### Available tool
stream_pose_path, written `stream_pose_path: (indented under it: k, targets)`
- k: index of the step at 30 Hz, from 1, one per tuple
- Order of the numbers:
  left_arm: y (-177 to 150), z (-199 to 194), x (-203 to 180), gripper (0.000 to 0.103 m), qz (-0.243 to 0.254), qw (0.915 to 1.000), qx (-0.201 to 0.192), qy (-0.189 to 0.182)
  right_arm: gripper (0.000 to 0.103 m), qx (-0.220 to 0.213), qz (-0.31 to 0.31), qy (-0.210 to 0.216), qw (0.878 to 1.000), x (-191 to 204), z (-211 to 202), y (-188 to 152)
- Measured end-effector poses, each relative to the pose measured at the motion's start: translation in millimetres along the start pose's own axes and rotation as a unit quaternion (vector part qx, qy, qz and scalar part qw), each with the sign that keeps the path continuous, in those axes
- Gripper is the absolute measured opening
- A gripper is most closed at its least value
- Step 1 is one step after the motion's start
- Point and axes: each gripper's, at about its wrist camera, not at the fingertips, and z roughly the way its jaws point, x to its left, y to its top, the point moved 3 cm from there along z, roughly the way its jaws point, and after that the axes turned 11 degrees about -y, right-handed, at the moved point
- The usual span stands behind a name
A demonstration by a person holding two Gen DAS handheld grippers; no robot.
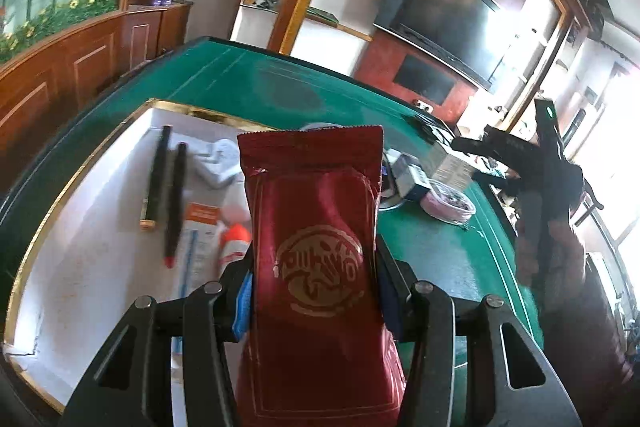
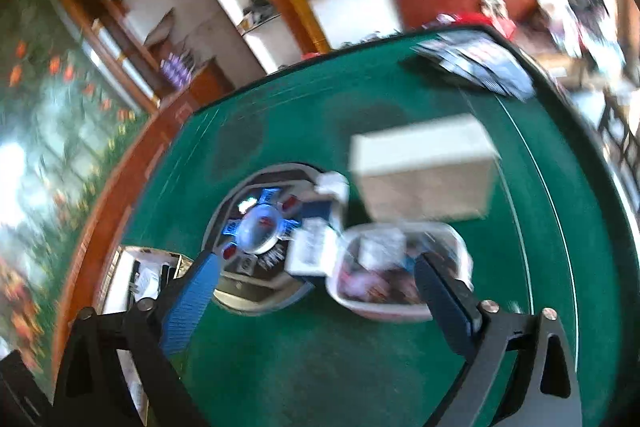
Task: Organize objects
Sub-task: 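Carry the red pouch toward the tray with the left tool while the right tool grasps the white-and-blue medicine box, then lower the red pouch into the white tray and open the left tool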
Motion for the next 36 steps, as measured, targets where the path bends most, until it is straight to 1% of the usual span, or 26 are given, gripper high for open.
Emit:
stream_pose_path:
  k: [2,4,6,9,10,12,16,18,20,21,22,23,25,27,28,29,30,31,34,36]
  targets:
    - [-0.4,-7.4,7.1,0.049,0.001,1.0000,-0.006,0.007,0.067,0.027,-0.025,-0.009,0.999,17.4,15.6,5.5]
    - [0.6,-11.7,14.9,0.049,0.004,0.9998,-0.010,0.016,0.057,0.053,-0.049,-0.037,0.997,29.7,35.6,8.9]
    - [1.4,-17.7,24.6,0.049,0.003,0.9996,-0.015,0.023,0.056,0.068,-0.061,-0.062,0.994,35.3,51.3,9.7]
    - [1.6,-24.6,36.2,0.049,0.002,0.9990,-0.021,0.039,0.055,0.090,-0.061,-0.090,0.990,36.8,72.8,9.8]
    - [1.5,-25.3,39.2,0.049,0.000,0.9989,-0.022,0.041,0.055,0.083,-0.069,-0.113,0.988,35.7,77.5,9.9]
    - [0.0,-25.5,46.6,0.049,-0.006,0.9989,-0.020,0.043,0.055,0.072,-0.081,-0.140,0.984,36.4,81.4,9.6]
    - [-3.0,-23.7,52.0,0.049,-0.017,0.9989,-0.017,0.040,0.055,0.068,-0.085,-0.170,0.979,36.3,85.4,10.5]
    - [-5.1,-25.9,51.5,0.049,-0.018,0.9988,-0.020,0.040,0.055,0.075,-0.076,-0.185,0.977,31.4,90.3,12.9]
    - [-6.7,-26.0,49.1,0.049,-0.018,0.9988,-0.022,0.041,0.059,0.090,-0.052,-0.175,0.979,22.5,96.7,11.2]
    - [-6.5,-24.9,48.4,0.049,-0.018,0.9986,-0.023,0.043,0.059,0.095,-0.047,-0.171,0.980,19.2,98.3,9.4]
    - [-6.6,-23.7,47.6,0.048,-0.017,0.9986,-0.022,0.046,0.051,0.102,-0.048,-0.166,0.980,19.8,101.2,6.3]
    - [-6.5,-22.2,47.0,0.047,-0.015,0.9985,-0.021,0.048,0.037,0.108,-0.050,-0.161,0.980,20.7,103.0,3.6]
    - [-7.0,-22.3,43.0,0.042,-0.011,0.9988,-0.021,0.043,0.037,0.102,-0.052,-0.157,0.981,25.5,99.4,-0.9]
    - [-7.2,-27.6,40.4,0.039,-0.014,0.9991,-0.025,0.032,0.037,0.089,-0.047,-0.142,0.985,27.6,89.5,-6.0]
    - [-7.1,-30.5,38.2,0.030,-0.013,0.9990,-0.029,0.033,0.037,0.080,-0.045,-0.133,0.987,28.2,81.7,-8.7]
    - [-6.2,-34.0,37.1,0.027,-0.009,0.9988,-0.033,0.035,0.037,0.074,-0.044,-0.125,0.988,28.9,74.9,-11.2]
    - [-5.7,-37.4,34.2,0.017,-0.004,0.9987,-0.035,0.037,0.037,0.071,-0.043,-0.116,0.990,29.6,69.2,-12.1]
    - [-5.6,-40.3,32.8,0.001,0.000,0.9983,-0.039,0.043,0.037,0.065,-0.040,-0.103,0.992,30.5,59.8,-14.4]
    - [-5.4,-52.2,27.0,0.000,0.005,0.9979,-0.051,0.040,0.037,0.061,-0.034,-0.069,0.995,34.0,38.8,-23.4]
    - [-7.2,-57.1,23.1,0.000,0.016,0.9973,-0.053,0.048,0.037,0.056,-0.037,-0.051,0.996,37.1,26.6,-30.0]
